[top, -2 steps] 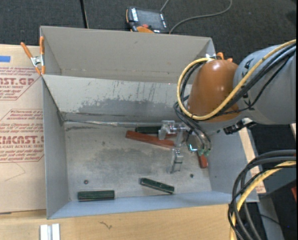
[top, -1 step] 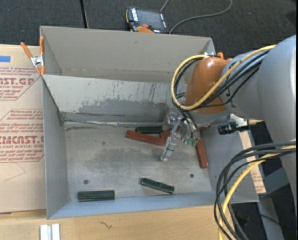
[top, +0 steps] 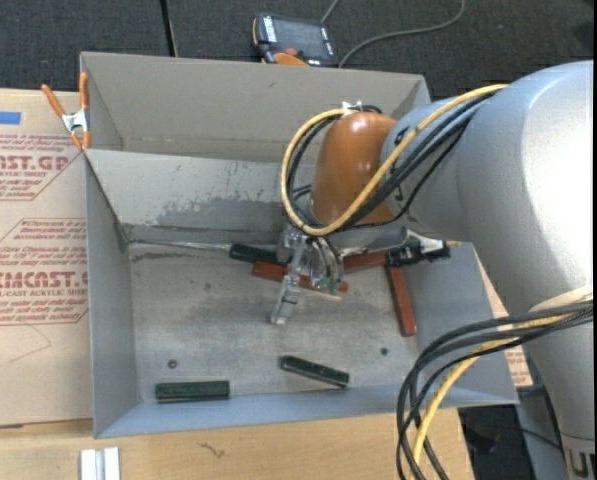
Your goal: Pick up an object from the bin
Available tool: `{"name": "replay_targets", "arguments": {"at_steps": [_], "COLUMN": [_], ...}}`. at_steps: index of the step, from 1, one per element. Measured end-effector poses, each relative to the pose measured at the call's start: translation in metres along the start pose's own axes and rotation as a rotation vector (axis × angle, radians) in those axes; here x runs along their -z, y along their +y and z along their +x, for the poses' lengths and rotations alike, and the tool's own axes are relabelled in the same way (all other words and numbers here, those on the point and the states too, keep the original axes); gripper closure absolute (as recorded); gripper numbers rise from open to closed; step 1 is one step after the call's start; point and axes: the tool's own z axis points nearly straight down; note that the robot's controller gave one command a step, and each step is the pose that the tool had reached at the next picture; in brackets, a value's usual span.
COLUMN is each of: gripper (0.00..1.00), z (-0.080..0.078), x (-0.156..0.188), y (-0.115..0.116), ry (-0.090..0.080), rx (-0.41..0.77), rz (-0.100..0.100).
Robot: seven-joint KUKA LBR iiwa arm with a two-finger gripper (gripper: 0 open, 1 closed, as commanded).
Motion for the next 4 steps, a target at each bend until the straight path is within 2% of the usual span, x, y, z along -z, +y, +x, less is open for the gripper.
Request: {"name": "replay_targets", "arguments": {"at_steps": [1,2,3,4], "gripper": [0.0,0.0,1.0,0.0], "z": [0.022,0.011,0.01,0.011], "x": [0.031,-0.003,0.001,-0.001], "y": [0.032,0.004,0.005,0.005], "ry": [0.001,0.001,-0.001,0.003], "rx": [0.263,0.253,0.255,0.255], "rz": [0.002,0.003,0.003,0.004]}}
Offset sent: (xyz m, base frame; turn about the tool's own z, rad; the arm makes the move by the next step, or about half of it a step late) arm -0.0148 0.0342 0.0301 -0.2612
